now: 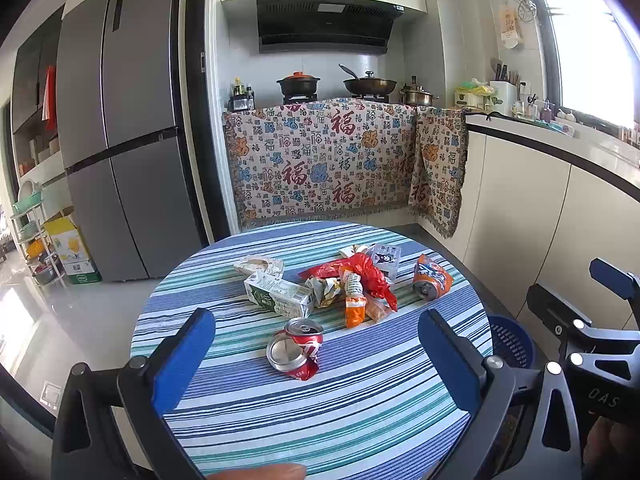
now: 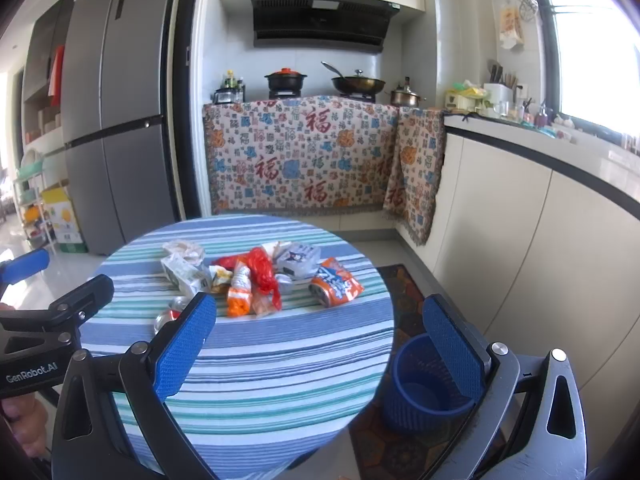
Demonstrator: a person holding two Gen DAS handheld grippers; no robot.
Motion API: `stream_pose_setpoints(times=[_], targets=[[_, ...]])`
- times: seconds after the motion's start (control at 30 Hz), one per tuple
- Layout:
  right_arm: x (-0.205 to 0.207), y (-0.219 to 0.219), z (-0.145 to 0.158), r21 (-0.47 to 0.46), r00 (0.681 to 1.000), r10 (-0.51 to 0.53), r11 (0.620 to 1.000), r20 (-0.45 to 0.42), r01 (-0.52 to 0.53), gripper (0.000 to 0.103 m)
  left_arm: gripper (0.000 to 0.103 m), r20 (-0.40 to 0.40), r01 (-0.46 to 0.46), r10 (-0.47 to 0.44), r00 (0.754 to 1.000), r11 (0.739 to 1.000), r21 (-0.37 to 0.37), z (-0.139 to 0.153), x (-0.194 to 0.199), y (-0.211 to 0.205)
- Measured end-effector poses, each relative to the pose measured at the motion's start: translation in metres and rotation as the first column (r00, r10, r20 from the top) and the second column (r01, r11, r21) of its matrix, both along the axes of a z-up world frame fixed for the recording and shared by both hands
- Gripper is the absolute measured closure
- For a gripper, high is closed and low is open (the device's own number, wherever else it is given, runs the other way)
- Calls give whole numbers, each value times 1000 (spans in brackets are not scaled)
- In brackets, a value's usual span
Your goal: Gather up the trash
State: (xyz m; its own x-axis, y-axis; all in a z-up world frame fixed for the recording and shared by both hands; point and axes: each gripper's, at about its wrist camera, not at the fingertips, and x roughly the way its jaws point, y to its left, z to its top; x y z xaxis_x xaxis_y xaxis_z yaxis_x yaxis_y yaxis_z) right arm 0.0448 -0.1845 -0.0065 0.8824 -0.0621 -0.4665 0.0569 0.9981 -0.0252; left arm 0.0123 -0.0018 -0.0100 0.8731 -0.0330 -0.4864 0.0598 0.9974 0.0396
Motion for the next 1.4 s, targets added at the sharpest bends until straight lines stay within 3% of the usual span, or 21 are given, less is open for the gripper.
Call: stream_pose_setpoints(times=[0.57, 0.77, 0.97, 1.2, 1.4], targets=[[0, 2, -5, -3, 1000, 1, 1000, -9, -1, 0, 0, -18, 0, 0, 1000, 1000, -1, -9, 1, 3], [7, 3, -15, 4, 1000, 13, 1000, -28, -13, 0, 0, -123, -3, -6, 992, 997, -71, -43, 11, 29], [28, -3, -55, 28, 993, 16, 1000, -115, -12, 0, 0, -265, -14, -25, 964, 989, -144, -99, 24, 57], [62, 3, -114, 38, 965, 64, 998, -255, -56, 0, 0, -339, -16, -1, 941, 999, -49, -146, 54, 48], [96, 10, -156, 63, 915, 123, 992, -383, -107, 0, 0, -412, -29, 29, 911, 1000, 7, -178, 87, 50]])
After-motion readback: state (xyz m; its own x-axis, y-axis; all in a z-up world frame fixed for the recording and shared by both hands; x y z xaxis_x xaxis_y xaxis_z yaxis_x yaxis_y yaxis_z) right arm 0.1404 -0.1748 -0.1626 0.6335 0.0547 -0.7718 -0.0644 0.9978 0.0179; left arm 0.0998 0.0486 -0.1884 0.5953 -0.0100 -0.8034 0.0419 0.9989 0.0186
